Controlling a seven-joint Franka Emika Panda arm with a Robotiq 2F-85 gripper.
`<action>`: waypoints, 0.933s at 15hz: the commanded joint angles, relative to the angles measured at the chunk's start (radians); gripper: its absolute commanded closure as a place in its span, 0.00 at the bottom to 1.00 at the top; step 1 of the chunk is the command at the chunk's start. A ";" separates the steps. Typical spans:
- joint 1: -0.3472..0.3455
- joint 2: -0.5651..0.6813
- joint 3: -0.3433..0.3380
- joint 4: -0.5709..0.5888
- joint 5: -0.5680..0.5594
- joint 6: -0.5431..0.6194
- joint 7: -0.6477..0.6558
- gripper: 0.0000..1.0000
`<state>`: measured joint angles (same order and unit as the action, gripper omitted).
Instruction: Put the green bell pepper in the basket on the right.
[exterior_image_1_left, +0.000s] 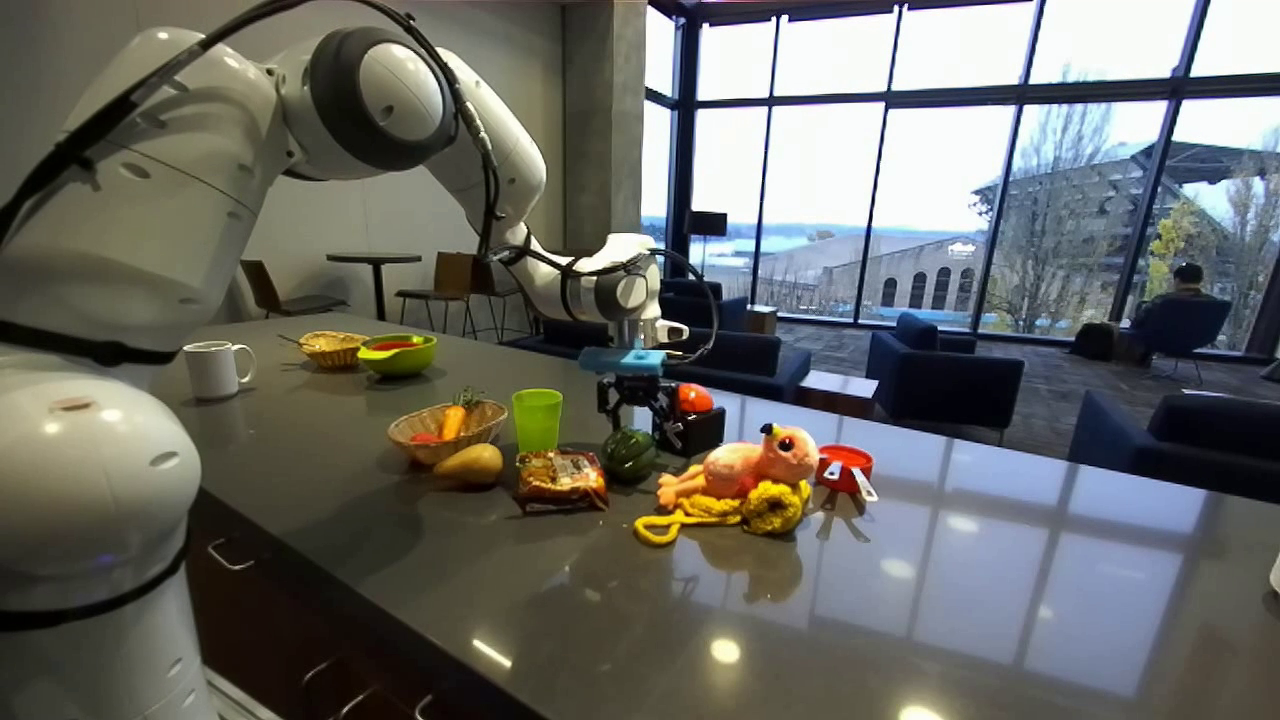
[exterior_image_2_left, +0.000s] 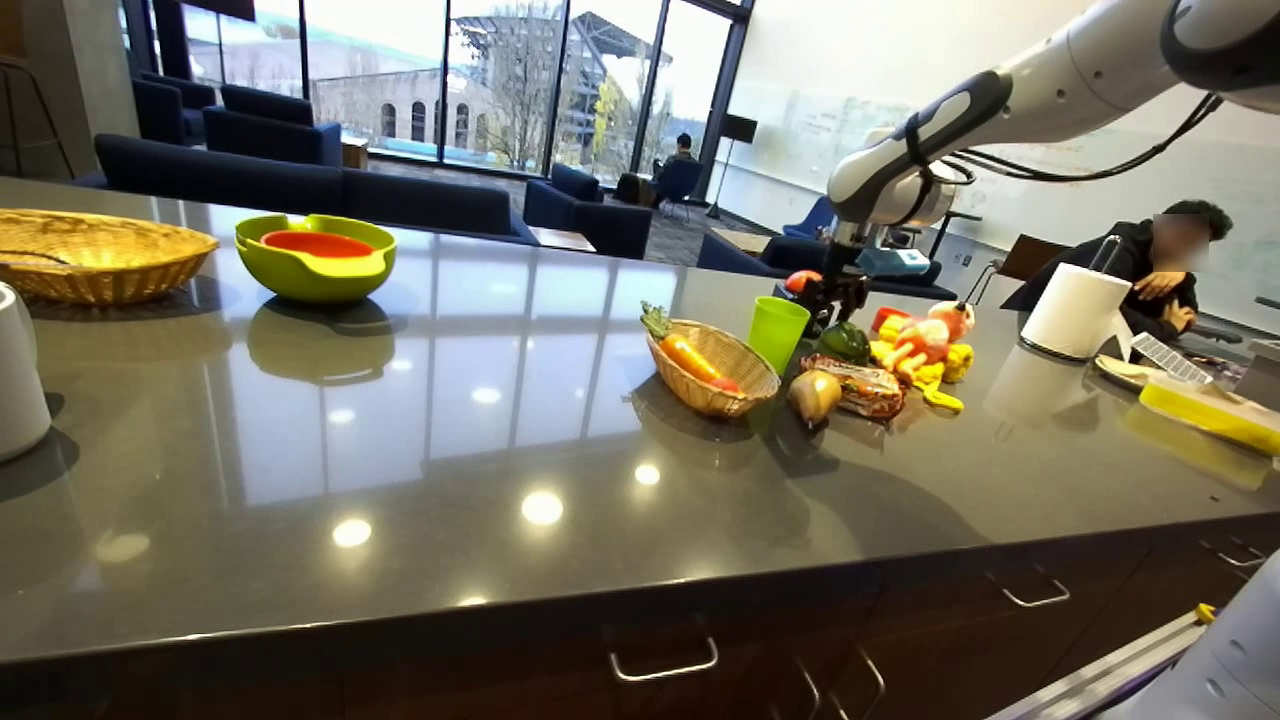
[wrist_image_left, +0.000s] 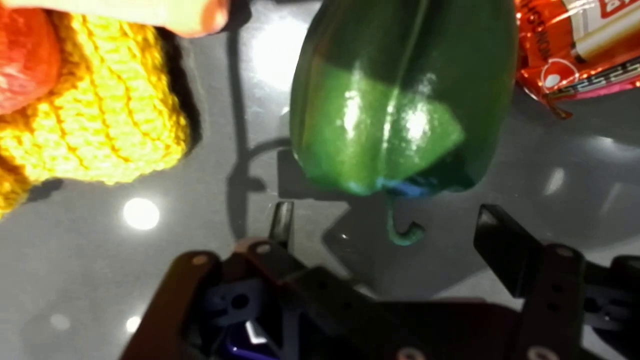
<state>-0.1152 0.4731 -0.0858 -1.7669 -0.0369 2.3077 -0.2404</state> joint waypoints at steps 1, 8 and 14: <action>-0.018 -0.009 0.009 -0.008 -0.021 0.007 -0.024 0.39; -0.017 -0.004 0.012 -0.001 -0.025 -0.002 -0.041 0.94; -0.007 -0.025 0.013 -0.005 -0.025 -0.034 -0.026 0.95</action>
<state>-0.1185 0.4735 -0.0828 -1.7657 -0.0405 2.3035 -0.2715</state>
